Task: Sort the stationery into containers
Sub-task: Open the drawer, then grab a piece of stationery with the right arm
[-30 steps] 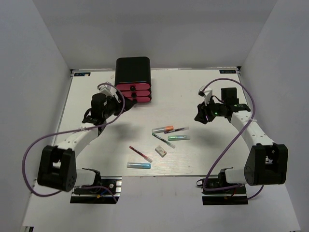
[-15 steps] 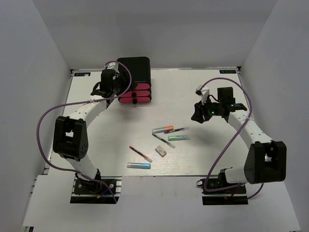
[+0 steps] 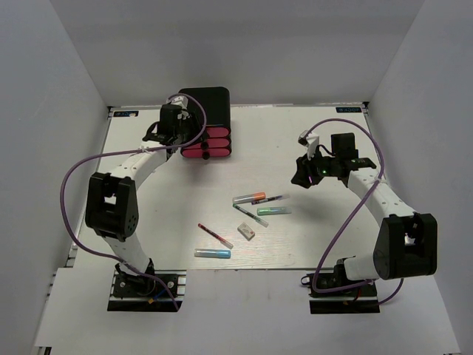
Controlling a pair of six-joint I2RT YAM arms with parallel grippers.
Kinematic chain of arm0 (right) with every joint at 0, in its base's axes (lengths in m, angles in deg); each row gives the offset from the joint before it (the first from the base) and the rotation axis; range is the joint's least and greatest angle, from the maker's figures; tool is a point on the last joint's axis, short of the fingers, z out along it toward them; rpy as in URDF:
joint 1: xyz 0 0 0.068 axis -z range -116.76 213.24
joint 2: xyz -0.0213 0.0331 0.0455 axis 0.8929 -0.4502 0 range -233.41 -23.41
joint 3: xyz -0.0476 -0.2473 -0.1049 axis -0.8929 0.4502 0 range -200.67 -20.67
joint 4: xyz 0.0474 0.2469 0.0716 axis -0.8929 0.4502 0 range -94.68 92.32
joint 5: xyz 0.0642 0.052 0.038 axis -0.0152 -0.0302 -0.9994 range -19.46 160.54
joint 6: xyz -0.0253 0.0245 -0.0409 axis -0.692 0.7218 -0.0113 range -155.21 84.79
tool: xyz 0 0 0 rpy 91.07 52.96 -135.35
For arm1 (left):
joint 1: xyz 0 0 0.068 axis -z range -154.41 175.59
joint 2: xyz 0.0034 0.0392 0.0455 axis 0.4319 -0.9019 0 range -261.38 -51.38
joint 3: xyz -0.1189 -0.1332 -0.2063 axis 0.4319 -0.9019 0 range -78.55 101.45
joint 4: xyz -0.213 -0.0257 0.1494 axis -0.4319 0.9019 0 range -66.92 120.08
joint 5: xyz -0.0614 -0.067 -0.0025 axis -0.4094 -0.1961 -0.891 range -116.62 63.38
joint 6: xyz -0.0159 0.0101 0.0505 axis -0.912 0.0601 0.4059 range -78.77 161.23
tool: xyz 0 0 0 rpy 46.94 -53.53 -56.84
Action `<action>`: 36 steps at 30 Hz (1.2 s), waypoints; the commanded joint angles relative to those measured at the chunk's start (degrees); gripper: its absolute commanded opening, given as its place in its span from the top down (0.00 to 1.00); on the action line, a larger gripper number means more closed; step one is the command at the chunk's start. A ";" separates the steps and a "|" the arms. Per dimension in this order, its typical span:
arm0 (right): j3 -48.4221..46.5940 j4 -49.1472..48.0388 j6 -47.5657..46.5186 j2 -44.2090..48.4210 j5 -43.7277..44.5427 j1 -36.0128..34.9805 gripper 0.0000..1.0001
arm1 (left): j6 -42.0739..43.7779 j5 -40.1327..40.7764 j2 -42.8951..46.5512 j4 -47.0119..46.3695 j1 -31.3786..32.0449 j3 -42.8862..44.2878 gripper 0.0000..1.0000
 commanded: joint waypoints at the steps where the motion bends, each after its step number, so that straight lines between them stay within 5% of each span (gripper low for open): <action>1: -0.56 -1.52 0.56 -0.06 -0.26 -0.36 0.48 | 1.40 1.33 -0.56 0.88 -0.07 2.93 0.43; 9: 0.05 -1.17 -0.49 0.73 -0.43 -0.89 0.50 | 3.07 0.01 1.18 1.41 0.46 1.54 0.87; 19: 0.14 -0.82 -1.98 0.38 -2.19 -1.68 0.50 | 6.67 -5.79 12.88 2.99 1.52 -11.47 0.88; 23: -0.56 -0.29 -2.95 -0.58 -2.81 -2.47 0.48 | 6.67 -5.79 14.29 2.99 1.52 -13.15 0.72; 24: -0.74 -0.12 -3.56 -0.76 -2.98 -2.65 0.47 | 6.67 -5.79 14.29 2.99 1.52 -13.15 0.51; 27: -1.35 1.29 -5.93 -1.28 -3.68 -3.26 0.39 | 6.67 -5.79 14.29 1.94 1.52 -13.15 0.33; 31: -1.53 5.85 -15.82 -1.11 -10.69 -4.05 0.29 | 6.15 -6.32 14.81 1.93 1.52 -12.62 0.18; 36: -0.21 12.71 -33.41 -0.49 -20.11 -6.51 0.17 | 6.14 -6.32 17.01 1.93 1.52 -12.62 0.17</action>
